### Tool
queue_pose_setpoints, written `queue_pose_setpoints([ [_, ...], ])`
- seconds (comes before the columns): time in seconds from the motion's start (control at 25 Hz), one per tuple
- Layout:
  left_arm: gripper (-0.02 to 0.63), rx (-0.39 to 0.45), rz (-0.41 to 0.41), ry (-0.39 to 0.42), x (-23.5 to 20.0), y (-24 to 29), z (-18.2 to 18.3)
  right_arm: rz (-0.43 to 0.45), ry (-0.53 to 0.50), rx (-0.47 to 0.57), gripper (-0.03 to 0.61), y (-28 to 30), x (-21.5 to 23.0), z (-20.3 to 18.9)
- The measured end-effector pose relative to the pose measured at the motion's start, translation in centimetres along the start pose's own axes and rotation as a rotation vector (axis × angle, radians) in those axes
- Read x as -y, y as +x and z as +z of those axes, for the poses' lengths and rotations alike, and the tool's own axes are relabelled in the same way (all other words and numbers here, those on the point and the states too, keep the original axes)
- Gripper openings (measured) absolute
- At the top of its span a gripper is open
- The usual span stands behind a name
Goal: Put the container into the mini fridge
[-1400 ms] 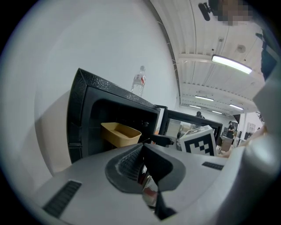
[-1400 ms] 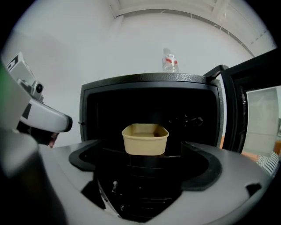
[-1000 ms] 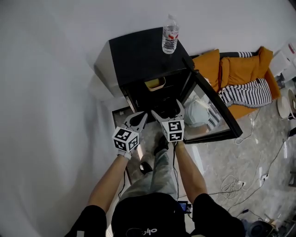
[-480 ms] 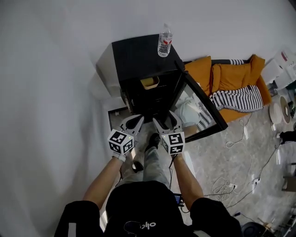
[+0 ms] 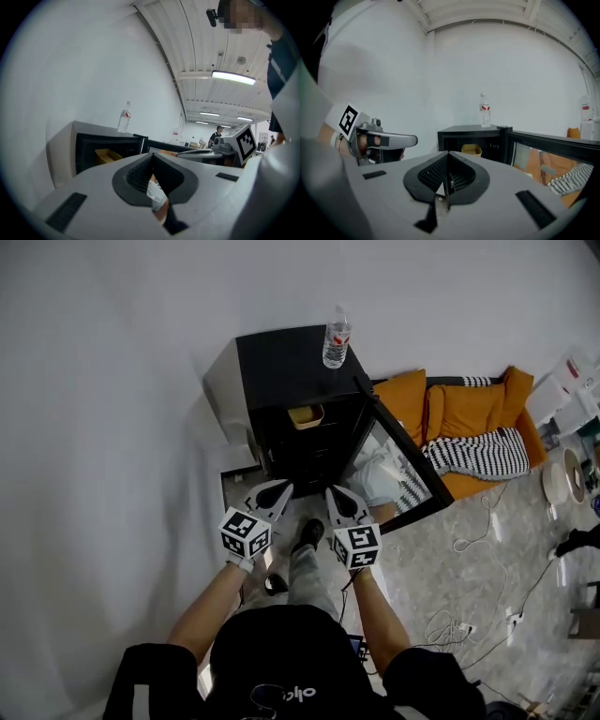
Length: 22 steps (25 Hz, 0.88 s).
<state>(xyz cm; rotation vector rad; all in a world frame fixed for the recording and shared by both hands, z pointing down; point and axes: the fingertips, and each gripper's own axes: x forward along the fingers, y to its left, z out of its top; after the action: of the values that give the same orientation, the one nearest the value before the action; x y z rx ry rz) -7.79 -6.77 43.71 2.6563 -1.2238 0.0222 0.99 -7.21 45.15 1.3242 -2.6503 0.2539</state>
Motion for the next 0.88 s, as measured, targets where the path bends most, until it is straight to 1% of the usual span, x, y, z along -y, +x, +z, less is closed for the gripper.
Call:
queue_pose_setpoints([
  [0.12, 0.006, 0.004, 0.0, 0.004, 0.1, -0.2, 0.3, 0.01, -0.002, 0.008, 0.008, -0.5, -0.6, 0.5],
  [0.36, 0.008, 0.016, 0.003, 0.011, -0.1, -0.8, 0.8, 0.004, -0.005, 0.018, 0.008, -0.9, -1.2, 1.3],
  [0.88, 0.008, 0.014, 0.004, 0.007, 0.0, -1.1, 0.5, 0.011, -0.021, 0.006, 0.006, -1.3, -1.8, 0.9],
])
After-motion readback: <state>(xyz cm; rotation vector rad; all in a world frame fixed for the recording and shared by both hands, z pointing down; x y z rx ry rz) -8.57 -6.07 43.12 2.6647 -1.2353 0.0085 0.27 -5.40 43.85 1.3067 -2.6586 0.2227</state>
